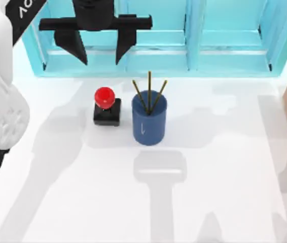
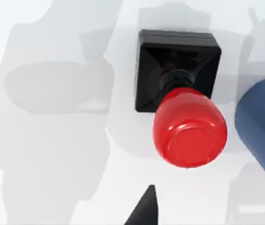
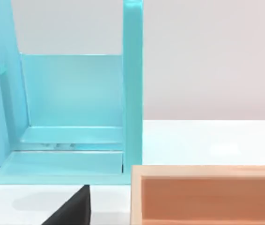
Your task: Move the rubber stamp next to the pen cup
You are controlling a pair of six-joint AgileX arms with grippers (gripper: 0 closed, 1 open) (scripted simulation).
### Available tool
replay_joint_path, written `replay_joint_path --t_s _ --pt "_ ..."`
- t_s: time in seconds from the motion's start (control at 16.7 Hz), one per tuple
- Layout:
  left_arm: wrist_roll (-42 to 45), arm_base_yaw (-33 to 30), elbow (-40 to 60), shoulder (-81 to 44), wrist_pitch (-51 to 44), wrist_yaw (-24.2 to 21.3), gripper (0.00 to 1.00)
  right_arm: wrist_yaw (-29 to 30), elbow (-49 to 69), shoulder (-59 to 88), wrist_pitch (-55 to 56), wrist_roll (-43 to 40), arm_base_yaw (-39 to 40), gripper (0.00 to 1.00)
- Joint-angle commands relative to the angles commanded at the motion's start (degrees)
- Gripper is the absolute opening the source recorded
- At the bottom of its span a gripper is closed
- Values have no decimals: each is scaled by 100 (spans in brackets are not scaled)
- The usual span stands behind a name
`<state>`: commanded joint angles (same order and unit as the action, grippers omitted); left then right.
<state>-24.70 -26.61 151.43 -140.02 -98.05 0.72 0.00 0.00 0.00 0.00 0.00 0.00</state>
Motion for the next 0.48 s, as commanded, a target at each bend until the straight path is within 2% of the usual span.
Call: replay_joint_path --t_s 0.12,0.48 --pt "0 0 0 0 0 0 98 0 0 0 0 0 0 100" --pt "0 0 0 0 0 0 100 0 0 0 0 0 0 100"
